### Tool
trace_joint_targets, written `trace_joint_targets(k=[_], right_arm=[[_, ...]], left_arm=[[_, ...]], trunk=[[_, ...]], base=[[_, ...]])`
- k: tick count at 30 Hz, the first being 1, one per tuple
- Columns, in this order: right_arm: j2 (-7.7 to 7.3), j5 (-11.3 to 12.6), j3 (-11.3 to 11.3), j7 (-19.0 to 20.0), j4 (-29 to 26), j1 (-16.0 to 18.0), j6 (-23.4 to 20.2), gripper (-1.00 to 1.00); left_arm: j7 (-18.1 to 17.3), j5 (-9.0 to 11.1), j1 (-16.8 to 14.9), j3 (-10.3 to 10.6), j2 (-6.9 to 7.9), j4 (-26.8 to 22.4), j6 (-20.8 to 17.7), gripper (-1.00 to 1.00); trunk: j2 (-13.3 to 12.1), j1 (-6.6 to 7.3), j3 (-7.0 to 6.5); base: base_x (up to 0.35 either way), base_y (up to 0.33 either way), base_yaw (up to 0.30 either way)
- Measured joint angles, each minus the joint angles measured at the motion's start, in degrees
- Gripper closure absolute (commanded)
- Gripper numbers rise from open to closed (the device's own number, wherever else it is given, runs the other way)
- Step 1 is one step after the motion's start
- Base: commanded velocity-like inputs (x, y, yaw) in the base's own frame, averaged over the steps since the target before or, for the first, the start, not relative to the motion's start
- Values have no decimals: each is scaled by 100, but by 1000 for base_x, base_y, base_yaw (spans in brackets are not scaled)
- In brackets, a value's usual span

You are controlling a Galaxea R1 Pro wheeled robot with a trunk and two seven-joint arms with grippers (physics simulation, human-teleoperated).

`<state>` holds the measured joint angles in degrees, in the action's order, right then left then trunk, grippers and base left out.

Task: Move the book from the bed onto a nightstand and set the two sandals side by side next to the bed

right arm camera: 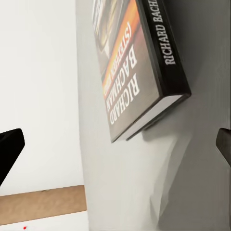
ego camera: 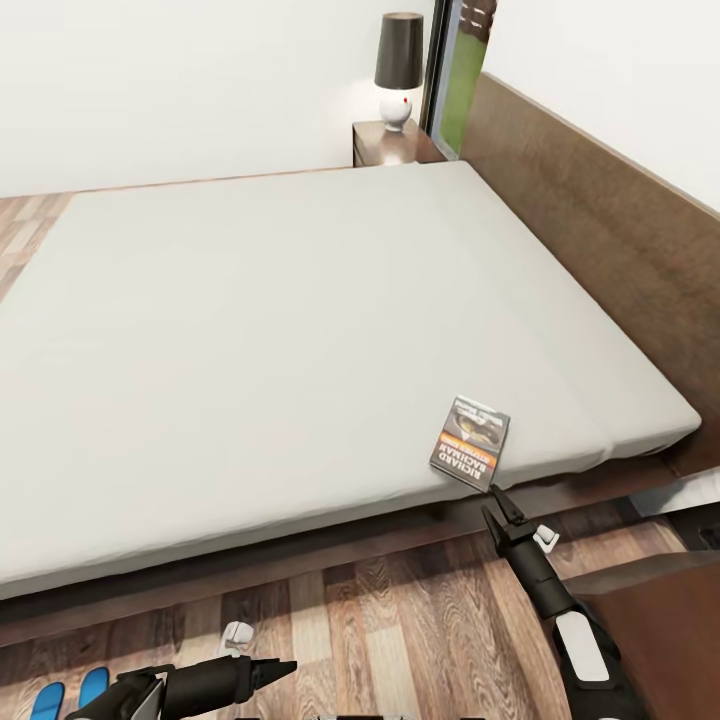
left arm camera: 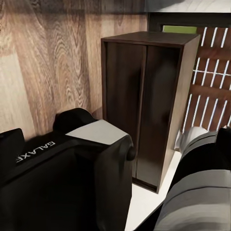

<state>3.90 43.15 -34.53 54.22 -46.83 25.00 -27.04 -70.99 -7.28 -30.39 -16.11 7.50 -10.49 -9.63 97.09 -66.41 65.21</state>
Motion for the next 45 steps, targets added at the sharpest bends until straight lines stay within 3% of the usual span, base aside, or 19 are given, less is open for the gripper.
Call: trace_joint_targets(k=[3,36,45], right_arm=[[0,0,0,0,0,1,0,-100],[0,1,0,0,0,1,0,-100],[0,0,0,0,0,0,0,-100]], left_arm=[[0,0,0,0,0,0,0,-100],[0,0,0,-7,8,0,1,-100],[0,0,0,-8,8,0,0,-100]], trunk=[[120,-66,54],[122,-66,54],[481,-264,215]], base=[[0,0,0],[28,0,0],[0,0,0]])
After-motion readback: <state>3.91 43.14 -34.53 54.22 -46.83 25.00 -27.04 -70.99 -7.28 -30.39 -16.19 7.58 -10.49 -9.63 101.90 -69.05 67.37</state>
